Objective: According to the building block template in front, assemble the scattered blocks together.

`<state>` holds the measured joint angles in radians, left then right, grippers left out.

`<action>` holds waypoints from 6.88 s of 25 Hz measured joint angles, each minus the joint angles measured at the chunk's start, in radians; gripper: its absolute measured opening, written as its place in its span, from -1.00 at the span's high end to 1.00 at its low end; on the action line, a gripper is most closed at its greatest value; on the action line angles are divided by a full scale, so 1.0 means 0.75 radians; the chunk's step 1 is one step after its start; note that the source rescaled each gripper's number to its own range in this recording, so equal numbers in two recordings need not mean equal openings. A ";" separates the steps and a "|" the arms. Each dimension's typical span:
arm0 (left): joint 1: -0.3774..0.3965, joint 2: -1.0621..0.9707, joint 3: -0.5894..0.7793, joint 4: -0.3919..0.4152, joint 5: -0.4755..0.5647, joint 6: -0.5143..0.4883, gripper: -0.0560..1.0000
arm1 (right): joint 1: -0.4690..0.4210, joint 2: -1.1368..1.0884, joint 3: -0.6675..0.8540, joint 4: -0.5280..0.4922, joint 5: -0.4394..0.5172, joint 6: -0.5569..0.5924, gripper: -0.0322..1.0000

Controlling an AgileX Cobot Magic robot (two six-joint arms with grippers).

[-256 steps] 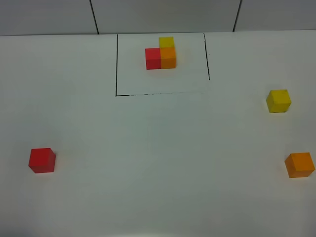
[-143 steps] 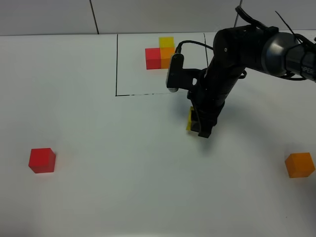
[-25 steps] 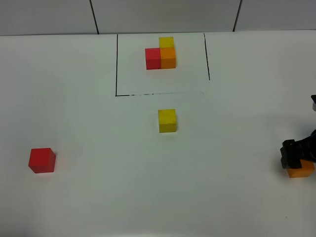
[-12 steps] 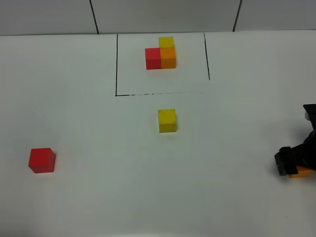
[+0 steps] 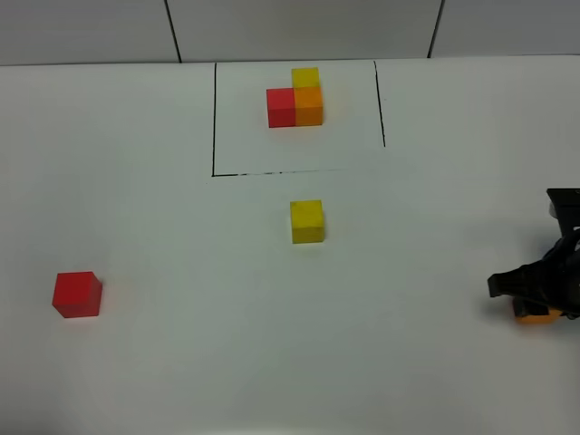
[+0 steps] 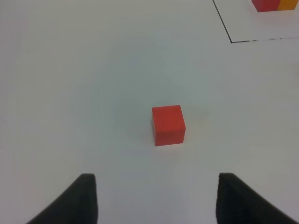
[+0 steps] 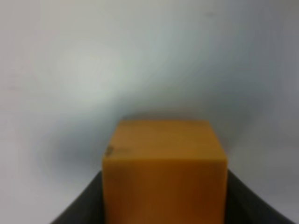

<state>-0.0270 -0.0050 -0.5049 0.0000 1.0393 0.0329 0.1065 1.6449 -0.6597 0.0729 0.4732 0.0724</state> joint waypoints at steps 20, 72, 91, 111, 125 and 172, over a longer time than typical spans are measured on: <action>0.000 0.000 0.000 0.000 0.000 -0.001 0.44 | 0.861 0.410 -0.725 -0.367 0.257 1.054 0.51; 0.000 0.000 0.000 0.000 0.000 -0.002 0.44 | 0.887 0.667 -1.048 -0.317 0.369 0.968 0.51; 0.000 0.000 0.000 0.000 0.000 -0.001 0.44 | 0.873 0.695 -1.062 -0.321 0.341 0.983 0.51; 0.000 0.000 0.000 0.000 0.000 -0.001 0.44 | 0.859 0.703 -1.062 -0.307 0.324 0.993 0.51; 0.000 0.001 0.000 0.000 0.000 -0.002 0.44 | 0.845 0.689 -1.062 -0.321 0.333 0.955 -0.45; 0.000 0.001 0.000 0.000 0.000 0.000 0.44 | -0.069 -1.077 -0.128 -0.207 0.324 0.136 -0.97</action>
<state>-0.0270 -0.0042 -0.5049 0.0000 1.0393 0.0327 0.0547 0.8374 -0.7559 -0.0823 0.7165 0.1743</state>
